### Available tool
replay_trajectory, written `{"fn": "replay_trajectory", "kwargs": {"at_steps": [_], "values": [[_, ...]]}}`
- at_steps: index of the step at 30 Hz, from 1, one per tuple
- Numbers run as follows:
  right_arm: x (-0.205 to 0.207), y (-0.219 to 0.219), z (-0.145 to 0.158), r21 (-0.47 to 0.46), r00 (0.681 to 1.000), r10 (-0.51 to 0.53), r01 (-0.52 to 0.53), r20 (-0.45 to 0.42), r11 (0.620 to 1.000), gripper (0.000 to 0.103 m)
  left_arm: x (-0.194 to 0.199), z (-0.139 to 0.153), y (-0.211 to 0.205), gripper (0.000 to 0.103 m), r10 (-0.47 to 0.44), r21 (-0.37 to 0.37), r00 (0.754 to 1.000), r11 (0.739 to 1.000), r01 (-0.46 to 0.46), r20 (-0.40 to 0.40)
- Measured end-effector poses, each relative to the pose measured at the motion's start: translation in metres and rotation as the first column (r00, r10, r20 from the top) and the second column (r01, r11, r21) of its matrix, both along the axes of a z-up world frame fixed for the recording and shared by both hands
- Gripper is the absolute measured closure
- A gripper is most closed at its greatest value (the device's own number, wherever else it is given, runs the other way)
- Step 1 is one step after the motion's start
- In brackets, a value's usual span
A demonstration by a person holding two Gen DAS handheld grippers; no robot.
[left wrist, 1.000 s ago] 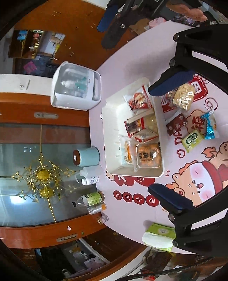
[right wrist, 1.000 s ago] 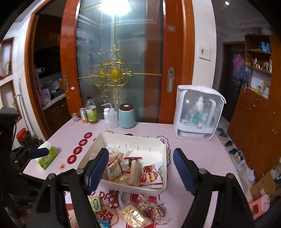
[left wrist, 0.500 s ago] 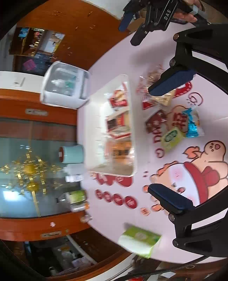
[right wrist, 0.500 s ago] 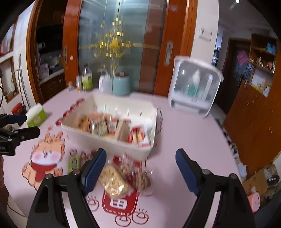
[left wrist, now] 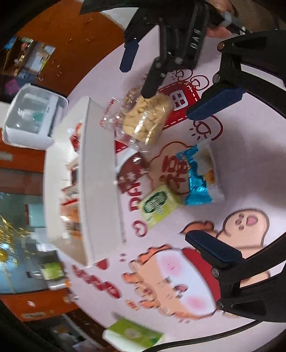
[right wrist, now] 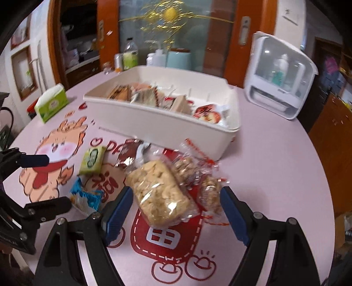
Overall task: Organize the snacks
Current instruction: 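Withdraw both tools from the tray toward the remaining snacks, then grasp the blue wrapper with the left tool while the right tool grasps the clear cookie bag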
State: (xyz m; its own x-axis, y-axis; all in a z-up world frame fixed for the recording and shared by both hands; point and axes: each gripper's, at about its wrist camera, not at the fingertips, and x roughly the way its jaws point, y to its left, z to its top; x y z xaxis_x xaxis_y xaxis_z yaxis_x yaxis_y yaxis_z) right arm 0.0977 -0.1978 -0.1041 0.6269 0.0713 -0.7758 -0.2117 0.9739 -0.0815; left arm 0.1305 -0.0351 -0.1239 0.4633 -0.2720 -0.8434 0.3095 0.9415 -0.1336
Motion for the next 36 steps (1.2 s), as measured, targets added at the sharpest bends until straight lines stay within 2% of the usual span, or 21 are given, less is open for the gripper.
{"fn": "replay_trajectory", "kwargs": {"at_steps": [5,11,14,17,21,24,27,31,36], "values": [[0.005,0.011,-0.025,-0.045,0.995,0.096,-0.097,-0.032,0.994,0.021,0.010,-0.023,-0.003,0.004,0.043,-0.010,0.996,0.999,-0.044,-0.073],[0.012,0.015,-0.051,-0.087,0.994,0.102,-0.106,-0.048,0.991,0.021,0.020,-0.041,-0.011,0.004,0.064,0.007,0.990,0.998,-0.064,-0.127],[0.011,0.012,-0.059,-0.060,0.995,0.088,-0.091,-0.040,0.994,0.026,0.022,-0.050,-0.013,0.004,0.078,0.019,0.987,0.997,-0.076,-0.139],[0.007,0.007,-0.061,-0.005,0.997,0.069,-0.069,-0.022,0.998,0.032,0.021,-0.053,-0.013,0.004,0.100,0.039,0.989,0.995,-0.096,-0.113],[0.006,-0.002,-0.062,0.099,0.999,0.025,-0.020,-0.047,0.995,0.033,0.018,-0.057,-0.012,0.005,0.114,0.078,0.990,0.991,-0.108,-0.080],[0.001,-0.008,-0.062,0.166,0.998,0.002,0.009,-0.066,0.986,0.034,0.011,-0.057,-0.015,0.019,0.118,0.139,0.993,0.984,-0.112,-0.031],[-0.005,-0.006,-0.061,0.172,0.998,-0.012,0.024,-0.067,0.985,0.034,0.001,-0.055,-0.015,0.039,0.114,0.127,0.993,0.985,-0.115,0.015],[-0.011,-0.002,-0.061,0.166,0.998,-0.020,0.031,-0.066,0.986,0.034,-0.005,-0.051,-0.002,0.048,0.144,0.087,0.989,0.985,-0.146,0.035],[-0.018,0.000,-0.061,0.156,0.997,-0.035,0.046,-0.071,0.987,0.034,-0.003,-0.049,0.015,0.054,0.160,0.030,0.987,0.987,-0.161,0.015]]}}
